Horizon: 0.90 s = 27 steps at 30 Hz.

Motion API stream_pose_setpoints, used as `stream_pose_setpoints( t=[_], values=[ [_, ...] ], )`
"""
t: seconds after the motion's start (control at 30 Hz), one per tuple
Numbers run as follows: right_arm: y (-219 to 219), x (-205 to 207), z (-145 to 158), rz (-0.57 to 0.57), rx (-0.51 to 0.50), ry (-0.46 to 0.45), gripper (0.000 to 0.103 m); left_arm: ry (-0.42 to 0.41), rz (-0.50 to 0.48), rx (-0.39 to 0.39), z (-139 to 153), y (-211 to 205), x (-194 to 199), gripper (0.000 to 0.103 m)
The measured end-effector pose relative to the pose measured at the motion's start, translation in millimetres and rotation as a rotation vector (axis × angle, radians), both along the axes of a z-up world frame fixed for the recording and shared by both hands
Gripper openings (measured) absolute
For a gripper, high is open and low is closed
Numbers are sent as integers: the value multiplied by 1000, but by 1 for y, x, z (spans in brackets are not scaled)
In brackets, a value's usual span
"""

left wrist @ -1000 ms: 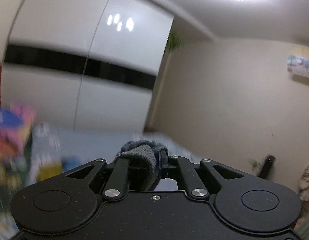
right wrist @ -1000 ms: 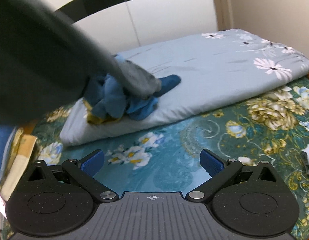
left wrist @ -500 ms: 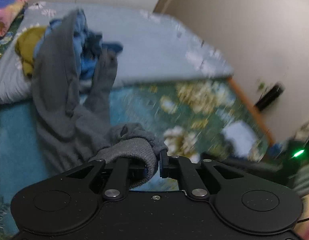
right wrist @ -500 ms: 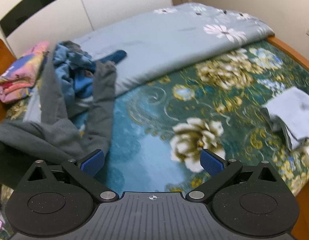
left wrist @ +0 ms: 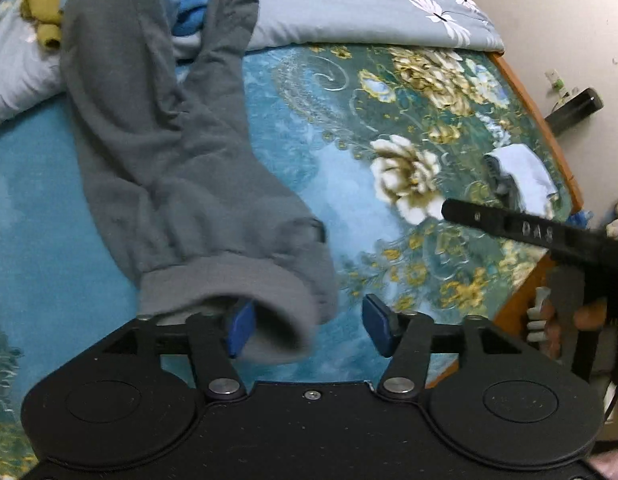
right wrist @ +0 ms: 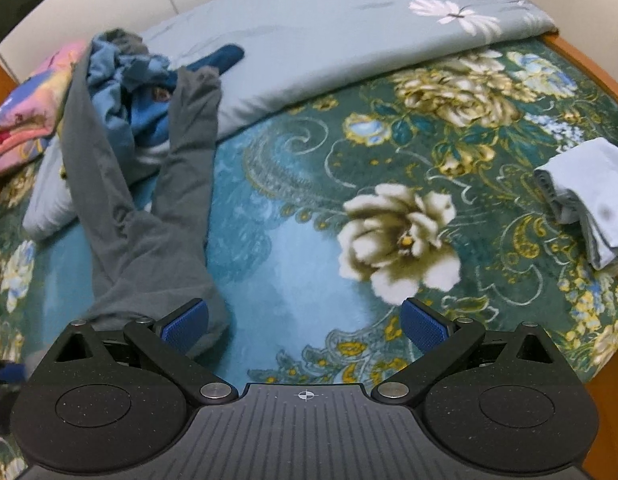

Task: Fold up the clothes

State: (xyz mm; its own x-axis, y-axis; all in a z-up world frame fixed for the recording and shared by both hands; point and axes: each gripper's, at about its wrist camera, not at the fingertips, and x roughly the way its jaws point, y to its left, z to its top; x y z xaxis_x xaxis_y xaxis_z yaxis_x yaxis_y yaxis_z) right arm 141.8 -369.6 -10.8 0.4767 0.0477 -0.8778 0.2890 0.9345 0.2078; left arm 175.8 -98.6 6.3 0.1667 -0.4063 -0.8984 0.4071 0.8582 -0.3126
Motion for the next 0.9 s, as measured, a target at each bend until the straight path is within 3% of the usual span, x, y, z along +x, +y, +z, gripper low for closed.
stream_pose_setpoints(
  t=[0.1,0.33,0.5,0.67,0.9],
  values=[
    [9,10,-7,38,8,17,103,-18,90,14,0,22,-4,63],
    [39,59,-17,197,4,32,103,76,387,24,-24,65,-11,67],
    [68,128,-22,352,17,-25,103,144,644,14,-53,88,-15,67],
    [71,210,-44,336,65,-35,103,229,882,-3,-90,95,-14,67],
    [81,307,-81,353,49,-26,103,278,993,-21,-127,90,-4,66]
  ],
)
